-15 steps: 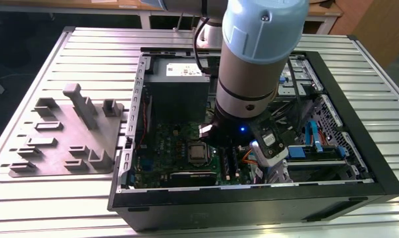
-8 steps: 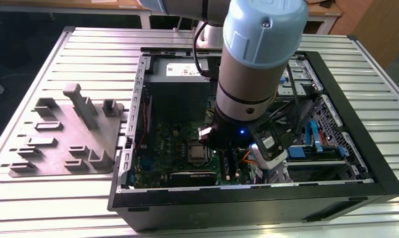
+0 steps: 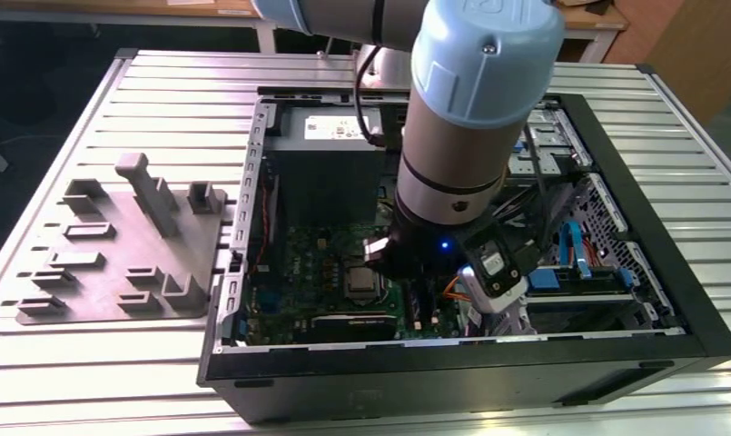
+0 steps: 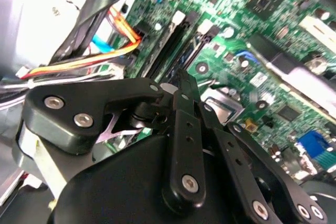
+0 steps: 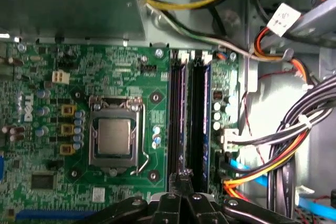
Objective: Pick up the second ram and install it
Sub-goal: 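Press down the second ram until it locks into place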
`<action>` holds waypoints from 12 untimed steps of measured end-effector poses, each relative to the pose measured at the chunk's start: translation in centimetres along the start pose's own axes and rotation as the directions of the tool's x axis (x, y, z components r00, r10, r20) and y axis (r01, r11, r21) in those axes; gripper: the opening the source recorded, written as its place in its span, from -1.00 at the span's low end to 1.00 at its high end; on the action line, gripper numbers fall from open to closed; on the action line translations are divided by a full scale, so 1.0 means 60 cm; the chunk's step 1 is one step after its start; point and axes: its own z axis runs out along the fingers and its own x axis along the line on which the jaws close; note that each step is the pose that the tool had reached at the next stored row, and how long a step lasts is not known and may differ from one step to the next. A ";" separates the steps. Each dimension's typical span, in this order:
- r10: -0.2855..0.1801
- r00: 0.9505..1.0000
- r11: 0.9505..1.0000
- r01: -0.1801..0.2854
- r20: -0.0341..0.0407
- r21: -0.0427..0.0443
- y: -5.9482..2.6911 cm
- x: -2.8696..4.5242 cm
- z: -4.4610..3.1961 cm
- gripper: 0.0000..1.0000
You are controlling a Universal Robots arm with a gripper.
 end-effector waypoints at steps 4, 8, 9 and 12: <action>-0.001 1.000 1.000 0.001 -0.003 0.014 -0.003 -0.001 0.003 -0.80; 0.000 1.000 1.000 0.000 -0.005 0.014 -0.008 -0.005 0.006 -0.80; 0.000 1.000 1.000 0.000 -0.006 0.014 -0.008 -0.006 0.006 -0.80; 0.000 1.000 1.000 0.000 -0.007 0.014 -0.009 -0.006 0.009 -0.80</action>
